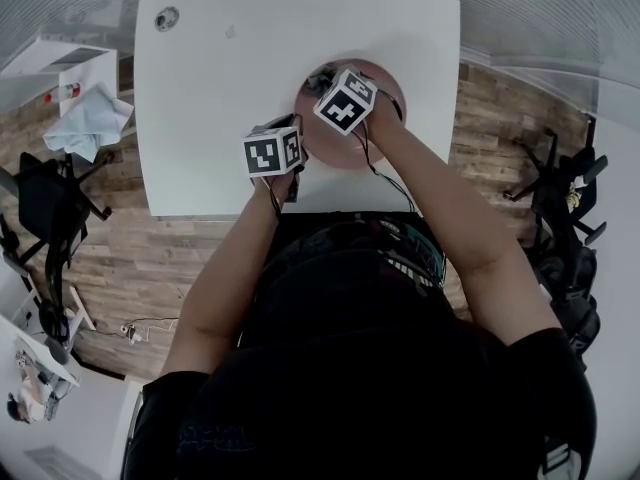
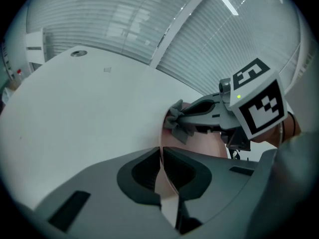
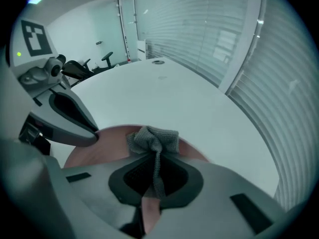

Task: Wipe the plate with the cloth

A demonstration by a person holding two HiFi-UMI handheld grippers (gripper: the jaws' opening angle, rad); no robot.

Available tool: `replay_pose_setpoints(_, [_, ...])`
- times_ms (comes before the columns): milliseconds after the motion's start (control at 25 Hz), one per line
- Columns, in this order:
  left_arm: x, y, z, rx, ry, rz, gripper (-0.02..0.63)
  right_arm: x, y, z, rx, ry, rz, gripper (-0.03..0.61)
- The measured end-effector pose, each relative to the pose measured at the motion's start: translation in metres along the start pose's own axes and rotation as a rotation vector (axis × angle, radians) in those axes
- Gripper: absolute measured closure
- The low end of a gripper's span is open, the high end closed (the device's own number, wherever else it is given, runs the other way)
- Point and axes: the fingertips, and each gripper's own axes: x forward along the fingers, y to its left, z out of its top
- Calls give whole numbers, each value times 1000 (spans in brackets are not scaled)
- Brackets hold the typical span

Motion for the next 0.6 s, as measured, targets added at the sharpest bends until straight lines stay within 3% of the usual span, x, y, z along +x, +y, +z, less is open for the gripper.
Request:
replay_pose_setpoints(200, [0, 4, 6, -15, -19, 21, 585, 1, 49, 6, -44, -16, 90, 543])
replay_pose_setpoints(360, [-1, 6, 6, -26, -37, 26, 586, -2, 76, -5, -2, -16, 168, 543])
replay_pose_setpoints(600, [1, 6, 8, -23, -40, 28, 586, -12, 119, -29, -30, -18, 258, 543])
